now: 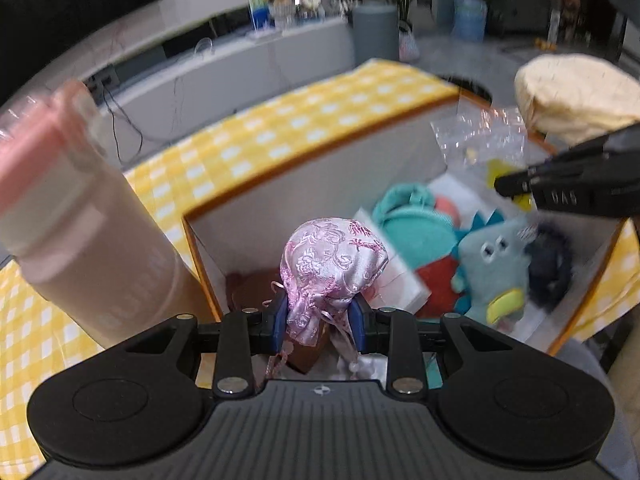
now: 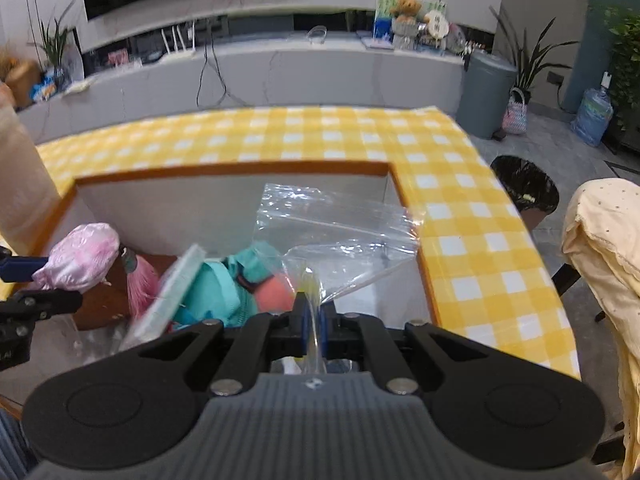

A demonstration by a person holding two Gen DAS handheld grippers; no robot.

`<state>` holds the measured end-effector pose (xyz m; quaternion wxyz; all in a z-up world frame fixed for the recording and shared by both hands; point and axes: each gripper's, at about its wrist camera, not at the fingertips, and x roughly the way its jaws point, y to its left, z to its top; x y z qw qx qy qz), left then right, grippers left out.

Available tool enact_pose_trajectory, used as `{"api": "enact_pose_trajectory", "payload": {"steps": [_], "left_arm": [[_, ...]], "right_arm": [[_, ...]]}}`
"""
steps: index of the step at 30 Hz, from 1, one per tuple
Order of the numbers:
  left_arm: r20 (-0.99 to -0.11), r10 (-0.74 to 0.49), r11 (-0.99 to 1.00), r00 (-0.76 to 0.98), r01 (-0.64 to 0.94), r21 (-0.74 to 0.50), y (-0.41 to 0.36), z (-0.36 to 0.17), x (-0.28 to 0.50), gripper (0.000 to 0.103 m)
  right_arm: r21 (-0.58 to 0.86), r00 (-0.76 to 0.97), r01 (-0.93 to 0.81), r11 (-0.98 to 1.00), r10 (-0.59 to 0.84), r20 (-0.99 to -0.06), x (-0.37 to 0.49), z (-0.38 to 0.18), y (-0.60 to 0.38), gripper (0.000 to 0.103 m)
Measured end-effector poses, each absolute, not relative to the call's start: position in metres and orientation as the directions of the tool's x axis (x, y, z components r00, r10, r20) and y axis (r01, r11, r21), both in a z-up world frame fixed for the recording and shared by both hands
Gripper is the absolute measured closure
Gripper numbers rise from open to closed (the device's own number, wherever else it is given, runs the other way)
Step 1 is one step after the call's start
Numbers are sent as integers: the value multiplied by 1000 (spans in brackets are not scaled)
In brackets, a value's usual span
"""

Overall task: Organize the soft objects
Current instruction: 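Open both grippers to drop the pink pouch and plastic bag into the box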

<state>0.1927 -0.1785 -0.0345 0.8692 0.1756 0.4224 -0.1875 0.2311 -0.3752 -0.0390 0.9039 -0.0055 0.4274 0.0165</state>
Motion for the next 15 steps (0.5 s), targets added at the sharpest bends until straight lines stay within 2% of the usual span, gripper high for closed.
{"api": "enact_pose_trajectory", "payload": {"steps": [8, 9, 13, 15], "left_arm": [[-821, -131, 857, 555, 481, 188, -186, -48, 204, 62], [-819, -135, 857, 558, 481, 186, -185, -48, 202, 57], [-804, -154, 859, 575, 479, 178, -184, -40, 202, 53], [-787, -165, 858, 595, 480, 184, -182, -35, 198, 44]], "right_arm": [[-1, 550, -36, 999, 20, -835, 253, -61, -381, 88], [2, 551, -34, 999, 21, -834, 252, -61, -382, 83], [9, 565, -65, 998, 44, -824, 248, -53, -378, 64], [-10, 575, -75, 997, 35, -817, 244, -48, -374, 59]]}}
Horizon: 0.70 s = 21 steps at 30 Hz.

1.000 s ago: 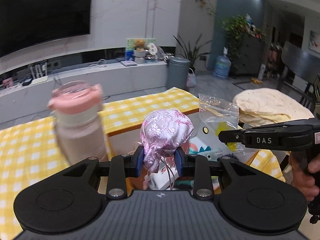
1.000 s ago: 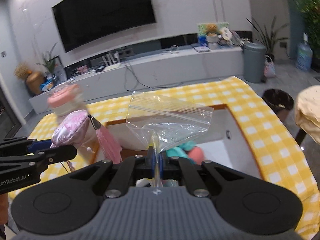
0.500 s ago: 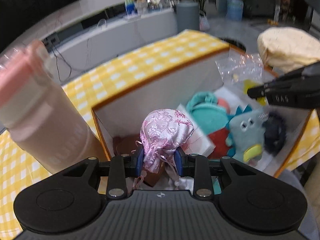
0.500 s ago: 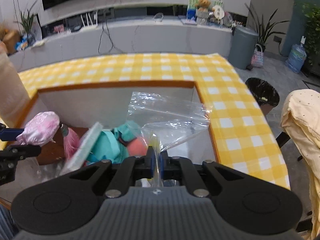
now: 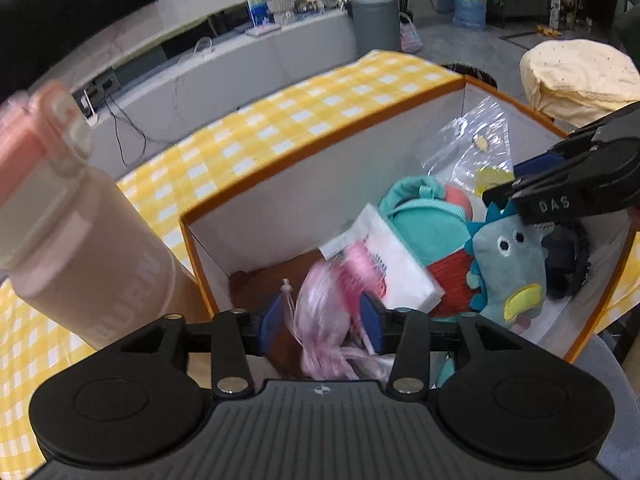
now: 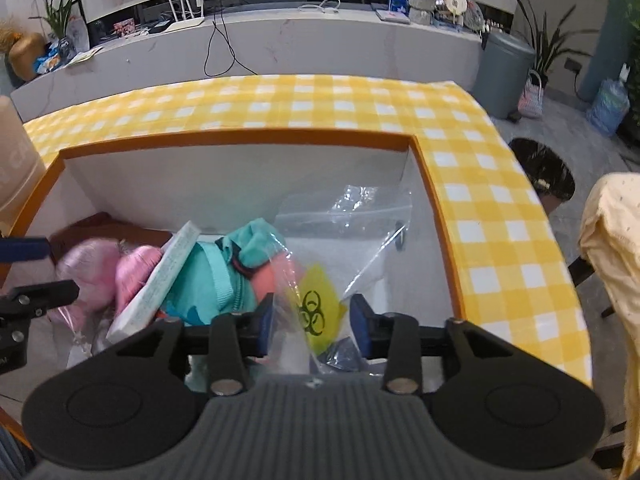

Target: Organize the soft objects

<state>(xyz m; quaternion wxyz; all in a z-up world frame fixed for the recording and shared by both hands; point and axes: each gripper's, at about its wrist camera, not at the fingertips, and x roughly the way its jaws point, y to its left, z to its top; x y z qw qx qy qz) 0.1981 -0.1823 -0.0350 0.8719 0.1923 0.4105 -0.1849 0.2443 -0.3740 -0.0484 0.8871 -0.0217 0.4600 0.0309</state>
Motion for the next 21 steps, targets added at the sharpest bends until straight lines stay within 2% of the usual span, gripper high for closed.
{"api": "enact_pose_trajectory", "payload": {"steps": [1, 3, 8, 10, 12, 21], "left_arm": [[-780, -169, 858, 602, 480, 185, -182, -32, 197, 43], [-769, -186, 859, 611, 481, 174, -180, -27, 193, 41], [-729, -236, 869, 642, 476, 138, -176, -10, 180, 39], [-704, -259, 873, 661, 472, 122, -173, -3, 172, 39], [-681, -277, 878, 678, 466, 106, -169, 5, 163, 38], [-544, -331, 901, 771, 430, 61, -146, 39, 125, 38]], "right_arm": [[-13, 582, -82, 997, 37, -813, 243, -45, -372, 50], [-24, 599, -81, 996, 30, -800, 239, -37, -371, 43], [-36, 632, -78, 996, 21, -775, 227, -18, -369, 43], [-38, 650, -79, 996, 22, -760, 220, -9, -367, 37], [-36, 672, -85, 996, 31, -740, 210, 1, -364, 36], [-4, 755, -116, 993, 85, -650, 167, 40, -337, 33]]}}
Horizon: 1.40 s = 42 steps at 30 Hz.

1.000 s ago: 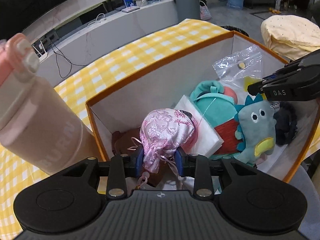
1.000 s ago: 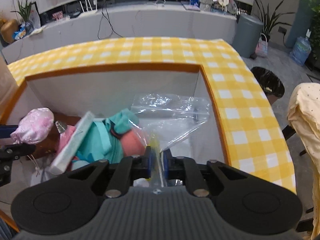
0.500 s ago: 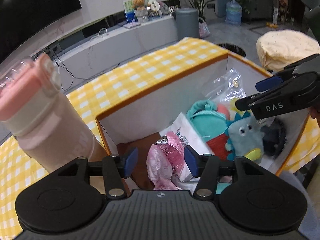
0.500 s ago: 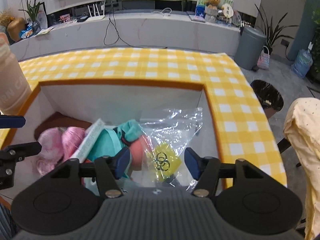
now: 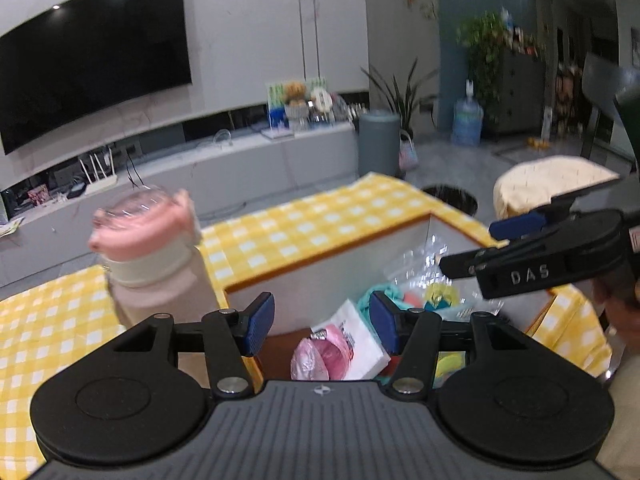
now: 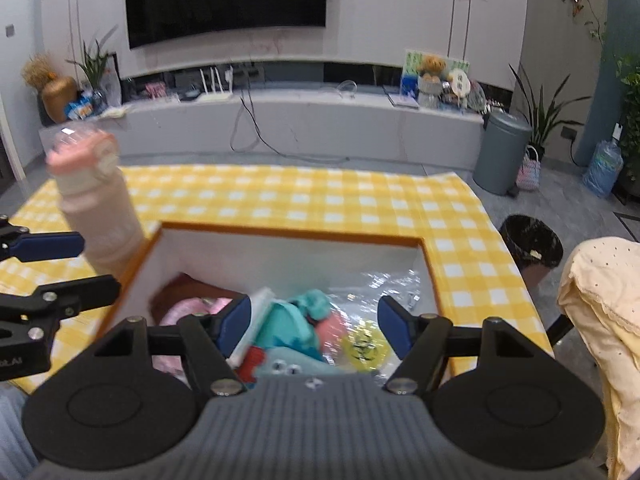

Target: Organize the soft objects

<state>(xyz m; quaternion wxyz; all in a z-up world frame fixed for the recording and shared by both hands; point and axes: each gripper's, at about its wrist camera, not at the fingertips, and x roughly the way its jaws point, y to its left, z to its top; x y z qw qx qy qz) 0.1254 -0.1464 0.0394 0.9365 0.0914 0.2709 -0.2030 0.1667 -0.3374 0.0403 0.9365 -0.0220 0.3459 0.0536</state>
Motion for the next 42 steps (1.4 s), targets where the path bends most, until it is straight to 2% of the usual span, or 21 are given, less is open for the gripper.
{"api": "enact_pose_trajectory", "payload": {"steps": [11, 13, 18, 26, 27, 28, 34, 39, 42], "left_arm": [[-455, -273, 946, 848, 322, 32, -101, 51, 91, 35], [-449, -241, 958, 861, 286, 35, -90, 48, 87, 34], [-422, -167, 973, 891, 219, 78, -71, 44, 74, 26], [-394, -56, 996, 918, 80, 44, -37, 40, 55, 14], [-393, -36, 997, 919, 58, 43, -34, 39, 54, 11], [-398, -14, 998, 917, 34, 43, -30, 37, 51, 10], [-478, 35, 999, 878, -13, 50, -25, 16, 47, 8], [-494, 48, 996, 868, -1, 94, -36, 4, 36, 8], [-528, 42, 998, 849, -6, 69, -36, -5, 35, 8]], "right_arm": [[91, 815, -140, 986, 167, -555, 117, 59, -280, 29], [80, 832, -126, 989, 150, -535, 107, 57, -266, 23], [96, 870, -91, 991, 126, -476, 83, 51, -238, 20], [72, 890, -77, 994, 101, -445, 54, 34, -205, 15], [65, 892, -75, 995, 96, -442, 52, 33, -203, 7], [58, 894, -73, 996, 91, -439, 49, 33, -202, 5], [35, 897, -47, 998, 57, -438, 39, 20, -202, 4], [3, 900, -19, 1000, 18, -435, 30, 8, -202, 3], [7, 890, -5, 1000, 7, -457, 29, 1, -206, 3]]}}
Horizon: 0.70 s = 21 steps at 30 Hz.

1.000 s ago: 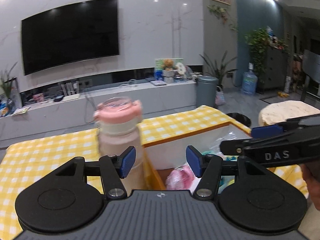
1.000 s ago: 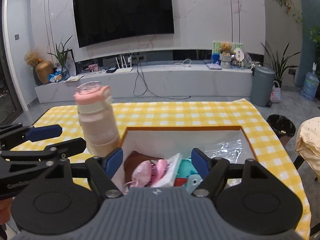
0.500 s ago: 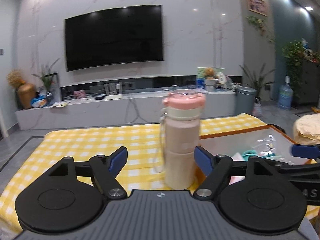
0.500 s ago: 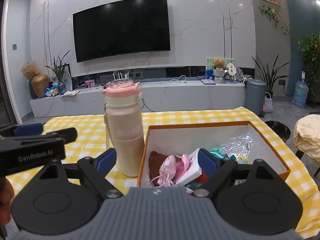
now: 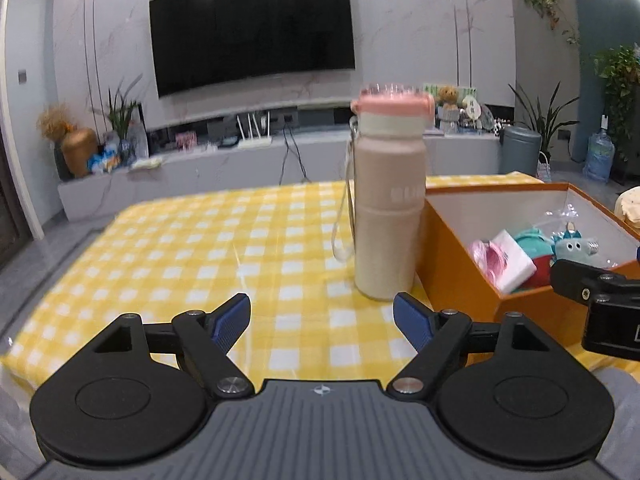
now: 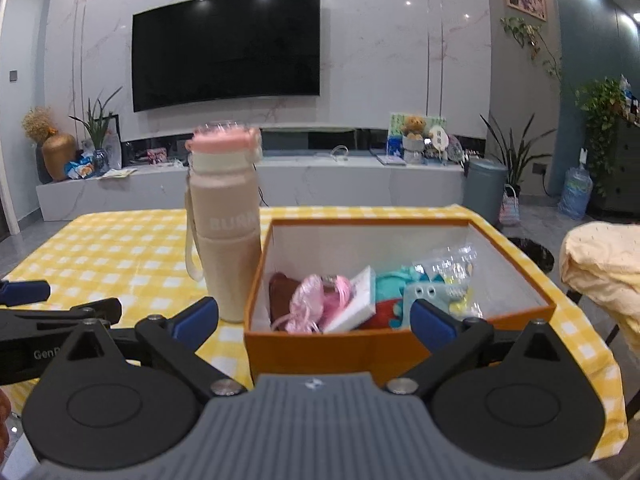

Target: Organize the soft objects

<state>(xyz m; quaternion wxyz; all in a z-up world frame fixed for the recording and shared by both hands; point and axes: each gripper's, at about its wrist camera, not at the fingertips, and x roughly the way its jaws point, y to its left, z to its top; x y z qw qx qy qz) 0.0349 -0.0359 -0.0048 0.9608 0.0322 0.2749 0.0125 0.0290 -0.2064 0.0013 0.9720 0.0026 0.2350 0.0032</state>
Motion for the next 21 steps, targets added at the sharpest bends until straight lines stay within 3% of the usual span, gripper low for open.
{"api": "enact_pose_trajectory", "payload": {"steps": [21], "left_arm": [[-574, 44, 998, 818, -7, 66, -42, -19, 22, 8]], "right_arm": [[15, 867, 25, 1000, -14, -498, 23, -19, -216, 3]]}}
